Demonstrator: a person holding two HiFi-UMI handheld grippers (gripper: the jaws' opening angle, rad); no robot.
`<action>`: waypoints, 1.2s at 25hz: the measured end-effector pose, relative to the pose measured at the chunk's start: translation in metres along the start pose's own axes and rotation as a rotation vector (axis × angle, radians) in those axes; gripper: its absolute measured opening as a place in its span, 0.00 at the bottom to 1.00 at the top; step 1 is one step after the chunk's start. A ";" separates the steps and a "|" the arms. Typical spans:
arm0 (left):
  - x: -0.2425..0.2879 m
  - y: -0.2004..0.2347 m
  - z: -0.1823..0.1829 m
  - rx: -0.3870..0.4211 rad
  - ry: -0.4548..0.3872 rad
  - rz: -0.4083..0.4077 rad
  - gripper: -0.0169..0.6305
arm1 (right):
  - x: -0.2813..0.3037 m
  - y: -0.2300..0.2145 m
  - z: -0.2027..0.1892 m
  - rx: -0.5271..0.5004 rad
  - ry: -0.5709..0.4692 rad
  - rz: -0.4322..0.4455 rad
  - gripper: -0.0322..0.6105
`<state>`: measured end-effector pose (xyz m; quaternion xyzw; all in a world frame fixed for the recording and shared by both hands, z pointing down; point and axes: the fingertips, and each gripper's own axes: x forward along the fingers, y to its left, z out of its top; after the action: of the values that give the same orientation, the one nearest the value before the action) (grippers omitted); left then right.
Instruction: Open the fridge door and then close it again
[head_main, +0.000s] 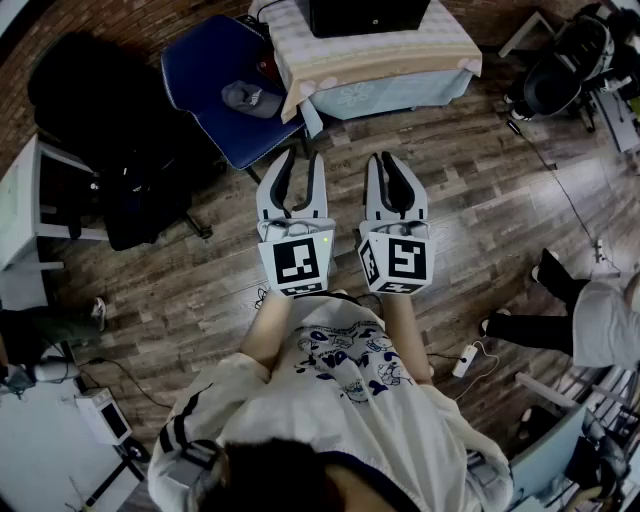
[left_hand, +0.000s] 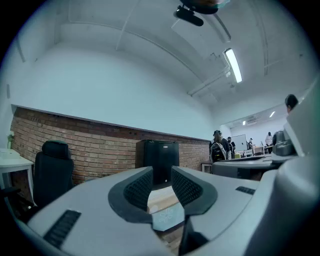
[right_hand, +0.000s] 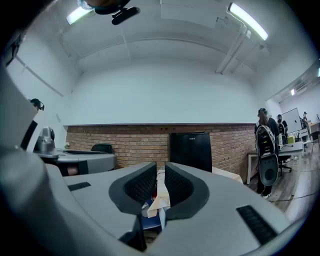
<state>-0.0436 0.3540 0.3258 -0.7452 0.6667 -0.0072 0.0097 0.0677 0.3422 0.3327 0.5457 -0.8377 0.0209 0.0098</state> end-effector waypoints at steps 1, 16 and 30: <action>0.002 0.001 0.000 -0.002 -0.002 0.000 0.22 | 0.002 0.000 0.000 0.000 0.000 0.000 0.16; 0.040 0.017 -0.010 -0.011 0.017 0.002 0.22 | 0.043 -0.006 -0.009 0.004 0.021 0.009 0.16; 0.146 0.070 -0.011 -0.016 0.007 -0.044 0.22 | 0.156 -0.015 -0.004 0.010 0.017 -0.034 0.16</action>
<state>-0.0970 0.2012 0.3344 -0.7597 0.6503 -0.0045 0.0013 0.0180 0.1940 0.3435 0.5597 -0.8280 0.0296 0.0145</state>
